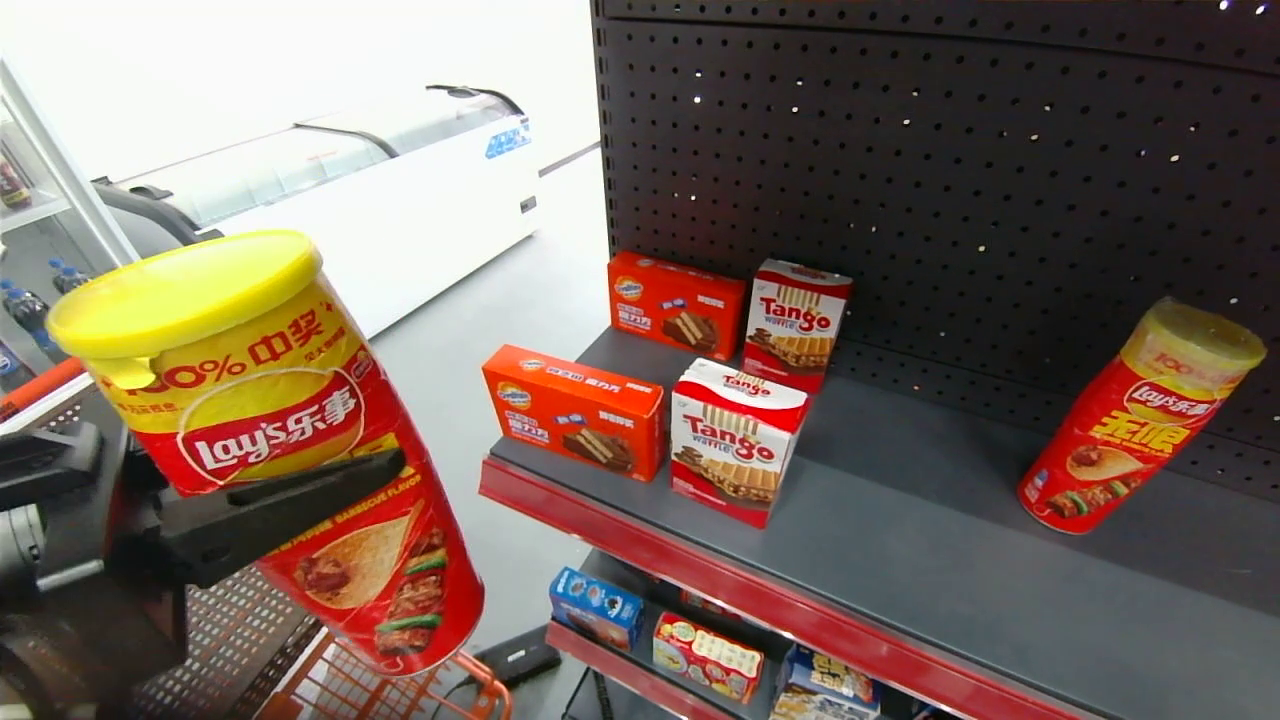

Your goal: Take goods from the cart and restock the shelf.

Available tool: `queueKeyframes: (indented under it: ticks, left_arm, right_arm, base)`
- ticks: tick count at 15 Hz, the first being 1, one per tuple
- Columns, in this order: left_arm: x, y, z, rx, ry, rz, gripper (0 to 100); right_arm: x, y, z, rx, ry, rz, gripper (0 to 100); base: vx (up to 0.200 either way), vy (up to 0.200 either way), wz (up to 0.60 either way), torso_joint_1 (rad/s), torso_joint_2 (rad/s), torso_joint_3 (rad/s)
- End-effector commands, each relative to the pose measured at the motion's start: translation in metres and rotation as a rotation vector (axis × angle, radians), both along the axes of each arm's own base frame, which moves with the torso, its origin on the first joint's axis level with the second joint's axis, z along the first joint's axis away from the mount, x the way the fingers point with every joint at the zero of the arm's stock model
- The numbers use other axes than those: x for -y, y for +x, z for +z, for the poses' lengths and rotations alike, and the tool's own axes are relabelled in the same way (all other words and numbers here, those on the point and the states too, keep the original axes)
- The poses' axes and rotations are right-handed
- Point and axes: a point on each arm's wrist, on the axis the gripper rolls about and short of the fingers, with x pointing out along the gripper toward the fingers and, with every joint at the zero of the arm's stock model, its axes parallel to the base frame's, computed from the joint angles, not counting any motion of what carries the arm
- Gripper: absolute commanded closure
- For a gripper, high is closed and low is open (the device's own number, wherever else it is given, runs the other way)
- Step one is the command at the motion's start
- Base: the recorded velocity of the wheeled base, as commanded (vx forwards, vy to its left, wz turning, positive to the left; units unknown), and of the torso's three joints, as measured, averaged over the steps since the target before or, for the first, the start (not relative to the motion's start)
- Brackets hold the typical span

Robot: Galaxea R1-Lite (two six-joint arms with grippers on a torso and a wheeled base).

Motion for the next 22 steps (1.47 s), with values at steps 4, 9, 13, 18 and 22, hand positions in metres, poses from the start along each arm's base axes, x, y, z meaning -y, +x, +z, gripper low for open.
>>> queueKeyframes:
  ticks: [4, 9, 13, 18, 22]
  left_arm:
    - [0.003, -0.005, 0.001, 0.007, -0.005, -0.088, 100]
    - [0.011, -0.010, 0.003, 0.013, -0.011, -0.226, 100]
    - [0.012, -0.009, 0.004, 0.015, -0.012, -0.235, 100]
    - [0.012, -0.007, 0.003, 0.005, -0.010, -0.221, 100]
    - [0.013, -0.005, 0.002, -0.001, -0.008, -0.221, 100]
  right_arm:
    - [0.000, 0.000, 0.000, -0.001, 0.001, 0.002, 0]
    - [0.000, 0.000, 0.000, -0.001, 0.001, 0.002, 0]
    - [0.000, 0.000, 0.000, -0.001, -0.001, 0.002, 0]
    - [0.000, 0.000, 0.000, -0.001, -0.001, 0.002, 0]
    - [0.000, 0.000, 0.000, -0.001, 0.001, 0.002, 0]
  base:
    - [0.000, 0.000, 0.00, 0.000, 0.00, 0.000]
    - [0.000, 0.000, 0.00, 0.000, 0.00, 0.000]
    - [0.000, 0.000, 0.00, 0.000, 0.00, 0.000]
    - [0.000, 0.000, -0.12, 0.001, 0.00, 0.001]
    - [0.000, 0.000, -0.60, 0.001, 0.00, 0.002]
